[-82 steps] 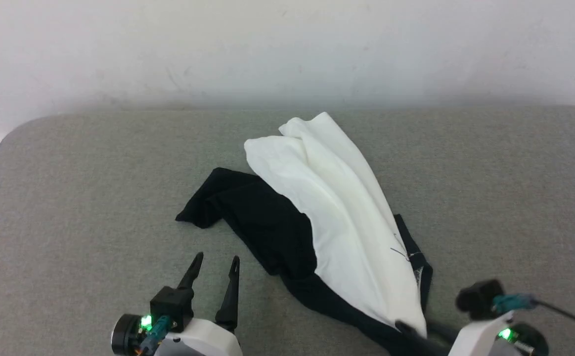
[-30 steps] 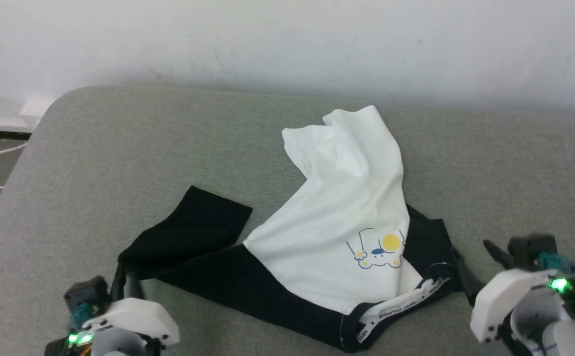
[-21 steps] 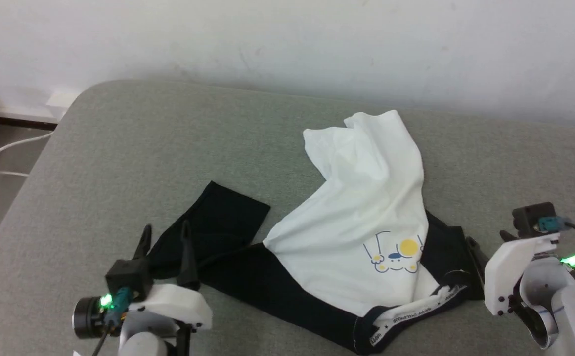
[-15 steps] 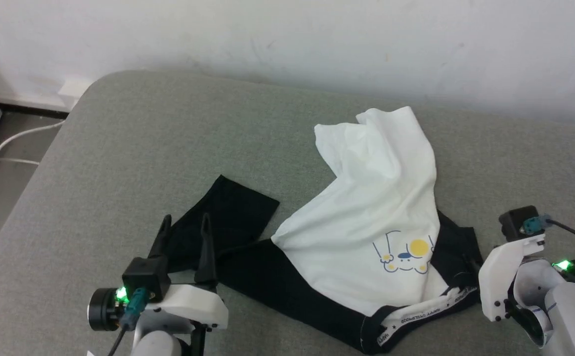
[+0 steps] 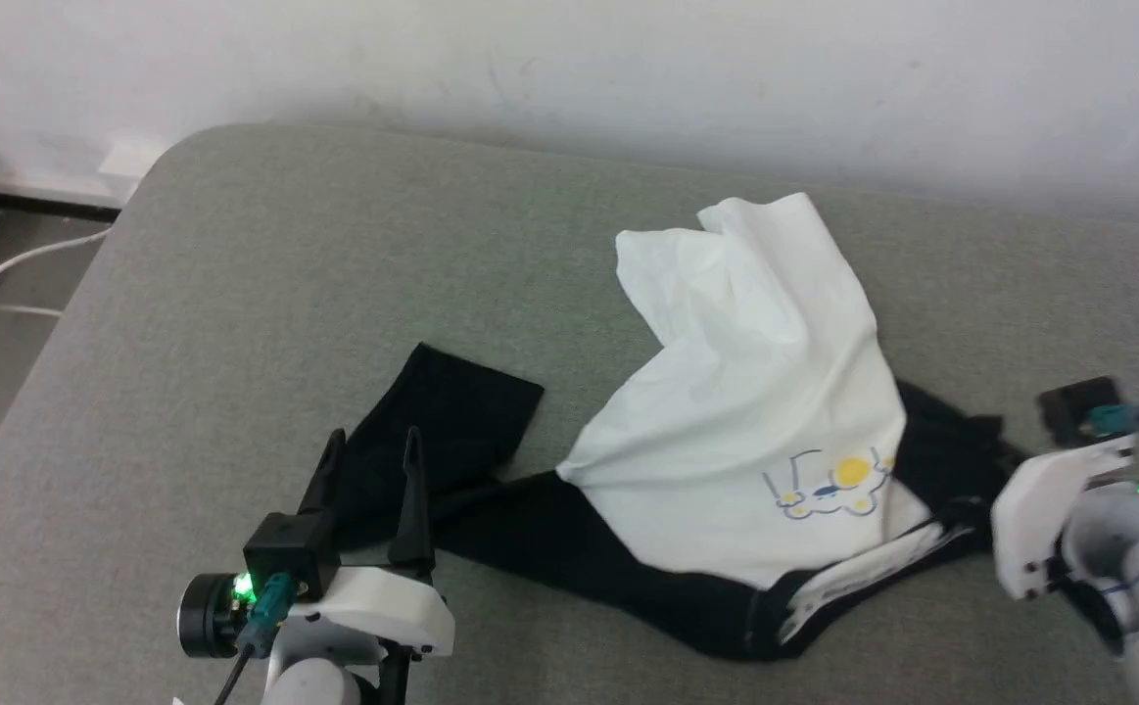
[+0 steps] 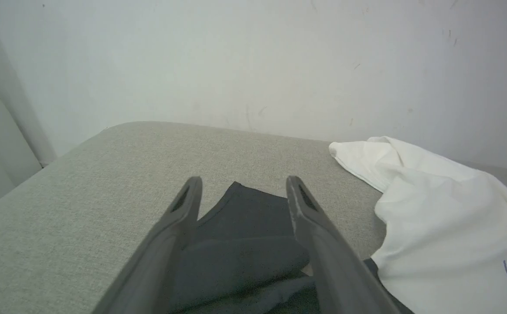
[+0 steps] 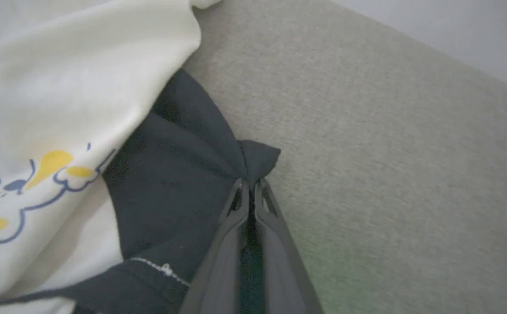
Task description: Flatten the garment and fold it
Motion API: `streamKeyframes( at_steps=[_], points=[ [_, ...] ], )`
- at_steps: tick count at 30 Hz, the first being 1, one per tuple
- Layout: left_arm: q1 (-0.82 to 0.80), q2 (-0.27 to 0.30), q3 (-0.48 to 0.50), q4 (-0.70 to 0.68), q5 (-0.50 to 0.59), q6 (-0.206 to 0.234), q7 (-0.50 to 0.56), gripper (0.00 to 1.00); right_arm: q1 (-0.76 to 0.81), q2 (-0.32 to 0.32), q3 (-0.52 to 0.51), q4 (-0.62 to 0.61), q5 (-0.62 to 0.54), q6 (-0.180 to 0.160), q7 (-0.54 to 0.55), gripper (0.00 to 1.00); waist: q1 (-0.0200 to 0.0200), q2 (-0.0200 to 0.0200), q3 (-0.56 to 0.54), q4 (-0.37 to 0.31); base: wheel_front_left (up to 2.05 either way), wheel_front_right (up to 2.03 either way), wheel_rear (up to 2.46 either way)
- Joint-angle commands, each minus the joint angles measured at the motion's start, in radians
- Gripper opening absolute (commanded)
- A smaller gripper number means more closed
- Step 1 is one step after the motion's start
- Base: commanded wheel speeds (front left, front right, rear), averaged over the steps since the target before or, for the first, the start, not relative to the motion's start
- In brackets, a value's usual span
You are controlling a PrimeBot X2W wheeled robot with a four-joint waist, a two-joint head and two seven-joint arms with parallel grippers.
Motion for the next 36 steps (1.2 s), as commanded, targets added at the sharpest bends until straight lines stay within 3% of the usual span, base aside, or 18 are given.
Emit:
streamKeyframes(
  at_steps=[1, 5, 8, 14, 20, 21, 26, 31, 36],
  points=[
    [0.014, 0.001, 0.005, 0.004, 0.007, -0.008, -0.006, 1.00, 0.008, -0.029, -0.031, -0.013, -0.016, -0.003, -0.019, 0.00, -0.0001, 0.0000, -0.029, -0.042, 0.00, 0.00, 0.00],
    [0.020, 0.005, 0.018, 0.009, 0.005, -0.013, -0.006, 1.00, 0.048, -0.054, -0.151, -0.104, -0.041, -0.003, -0.037, 0.00, -0.0001, 0.0000, -0.053, -0.091, 0.00, 0.00, 0.00],
    [0.025, 0.004, 0.025, 0.012, 0.005, -0.014, -0.006, 1.00, 0.117, -0.057, -0.254, -0.203, -0.082, -0.003, 0.008, 0.00, -0.0001, 0.0000, -0.064, -0.125, 0.00, 0.00, 0.00],
    [0.030, -0.005, 0.019, 0.028, 0.005, -0.021, -0.006, 1.00, 0.289, 0.026, -0.455, -0.371, -0.189, -0.003, 0.156, 0.00, -0.0001, 0.0000, -0.061, -0.165, 0.00, 0.00, 0.00],
    [0.013, -0.005, 0.014, 0.069, 0.002, -0.029, -0.004, 1.00, 0.326, 0.097, -0.540, -0.380, -0.305, -0.003, 0.189, 0.02, -0.0001, 0.0000, -0.041, -0.178, 0.00, 0.00, 0.00],
    [0.009, -0.001, 0.012, 0.082, 0.003, -0.032, 0.003, 1.00, 0.319, 0.109, -0.540, -0.381, -0.311, -0.003, 0.176, 1.00, -0.0001, 0.0000, -0.039, -0.181, 0.00, 0.00, 0.00],
    [-0.014, 0.037, 0.032, 0.132, -0.001, -0.017, 0.082, 1.00, 0.269, 0.154, -0.511, -0.438, -0.301, -0.003, 0.048, 1.00, -0.0001, 0.0000, -0.032, -0.205, 0.00, 0.00, 0.00],
    [-0.045, 0.092, 0.059, 0.177, -0.015, 0.007, 0.291, 1.00, 0.253, 0.189, -0.484, -0.527, -0.285, -0.003, -0.064, 1.00, -0.0001, 0.0000, -0.015, -0.229, 0.00, 0.00, 0.00],
    [-0.072, 0.118, 0.063, 0.210, -0.048, -0.005, 0.468, 1.00, 0.261, 0.225, -0.446, -0.595, -0.279, -0.003, -0.120, 1.00, -0.0001, 0.0000, 0.017, -0.253, 0.00, 0.00, 0.00]
  ],
)
